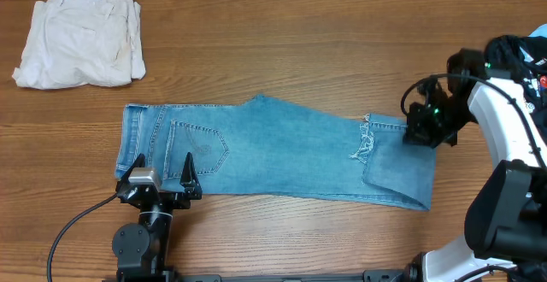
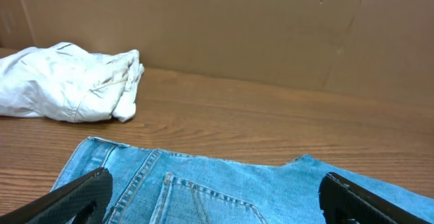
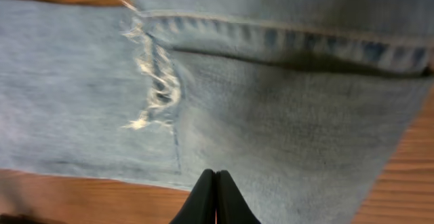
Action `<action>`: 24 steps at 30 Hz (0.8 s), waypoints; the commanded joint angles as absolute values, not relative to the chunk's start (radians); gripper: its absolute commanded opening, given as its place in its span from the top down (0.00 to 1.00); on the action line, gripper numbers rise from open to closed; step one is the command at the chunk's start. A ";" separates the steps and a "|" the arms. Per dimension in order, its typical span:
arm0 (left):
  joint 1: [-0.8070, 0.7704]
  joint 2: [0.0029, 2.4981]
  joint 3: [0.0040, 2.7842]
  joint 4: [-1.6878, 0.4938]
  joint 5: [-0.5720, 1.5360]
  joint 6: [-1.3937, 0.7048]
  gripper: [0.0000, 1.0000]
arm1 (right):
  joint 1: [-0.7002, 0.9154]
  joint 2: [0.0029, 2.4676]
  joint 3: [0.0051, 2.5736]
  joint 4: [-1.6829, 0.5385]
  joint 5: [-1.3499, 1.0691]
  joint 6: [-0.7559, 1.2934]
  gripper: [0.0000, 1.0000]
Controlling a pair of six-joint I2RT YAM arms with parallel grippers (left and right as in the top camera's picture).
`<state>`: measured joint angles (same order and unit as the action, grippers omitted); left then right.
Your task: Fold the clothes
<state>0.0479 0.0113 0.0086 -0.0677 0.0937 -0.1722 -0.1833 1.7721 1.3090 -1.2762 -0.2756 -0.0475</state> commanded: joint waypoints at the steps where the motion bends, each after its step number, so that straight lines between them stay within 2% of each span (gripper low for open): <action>1: 0.052 0.006 0.005 -0.068 0.094 -0.153 0.00 | -0.204 1.771 1.248 -1.265 -0.310 -0.026 0.96; 13: 0.052 0.006 0.005 -0.068 0.094 -0.153 0.00 | -0.204 1.777 1.011 -1.126 -0.387 0.005 0.96; 20: 0.052 0.006 0.005 -0.068 0.094 -0.153 0.00 | -0.203 1.753 1.018 -1.128 -0.395 0.022 0.96; 24: 0.052 0.006 0.005 -0.068 0.094 -0.153 0.00 | -0.208 1.645 1.085 -1.134 -0.402 0.023 0.96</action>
<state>0.0479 0.0113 0.0086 -0.0677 0.0937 -0.1722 -0.2016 1.7592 1.0145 -1.1347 -0.3790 0.0120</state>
